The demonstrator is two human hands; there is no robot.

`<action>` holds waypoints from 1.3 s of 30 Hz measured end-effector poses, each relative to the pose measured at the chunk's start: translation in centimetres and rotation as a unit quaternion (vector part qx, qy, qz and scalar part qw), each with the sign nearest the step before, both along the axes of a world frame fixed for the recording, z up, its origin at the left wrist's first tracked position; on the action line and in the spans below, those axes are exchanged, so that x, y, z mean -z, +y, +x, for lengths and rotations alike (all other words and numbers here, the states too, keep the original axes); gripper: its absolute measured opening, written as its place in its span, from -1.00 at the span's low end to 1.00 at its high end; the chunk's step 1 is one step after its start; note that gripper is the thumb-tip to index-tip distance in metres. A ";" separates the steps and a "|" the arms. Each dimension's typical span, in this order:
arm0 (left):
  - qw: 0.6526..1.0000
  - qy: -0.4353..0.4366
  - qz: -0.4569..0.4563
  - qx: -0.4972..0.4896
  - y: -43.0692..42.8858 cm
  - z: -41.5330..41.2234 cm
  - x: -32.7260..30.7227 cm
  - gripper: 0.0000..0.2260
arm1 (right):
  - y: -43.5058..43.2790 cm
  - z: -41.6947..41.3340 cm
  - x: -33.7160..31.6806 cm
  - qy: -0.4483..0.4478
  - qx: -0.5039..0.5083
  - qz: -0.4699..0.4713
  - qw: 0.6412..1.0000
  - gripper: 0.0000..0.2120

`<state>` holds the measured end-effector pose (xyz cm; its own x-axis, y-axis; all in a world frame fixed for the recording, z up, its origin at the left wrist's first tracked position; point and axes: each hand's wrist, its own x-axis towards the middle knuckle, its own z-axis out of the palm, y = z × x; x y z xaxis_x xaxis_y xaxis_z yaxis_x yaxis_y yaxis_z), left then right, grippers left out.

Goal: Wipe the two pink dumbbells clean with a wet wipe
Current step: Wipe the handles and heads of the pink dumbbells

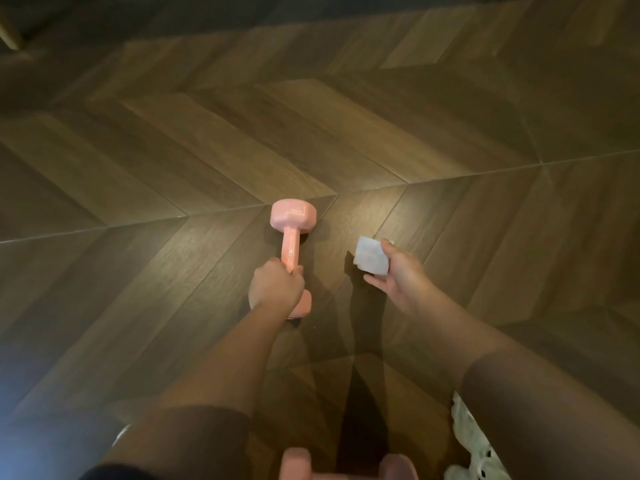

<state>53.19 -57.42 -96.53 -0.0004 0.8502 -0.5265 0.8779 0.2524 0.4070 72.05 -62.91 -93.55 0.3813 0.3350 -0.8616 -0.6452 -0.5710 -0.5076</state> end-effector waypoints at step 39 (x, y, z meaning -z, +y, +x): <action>0.833 0.000 -0.242 0.498 -23.2 -2.7 -3.8 -0.67 | -19.4 -7.1 -2.7 -0.047 -0.157 -0.143 0.976 -0.72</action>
<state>50.54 -80.66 -92.75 0.5779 0.1163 -0.8077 0.7498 -0.4665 0.4693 64.98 -82.29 -90.88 0.3804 0.1988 -0.9032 -0.3730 -0.8607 -0.3465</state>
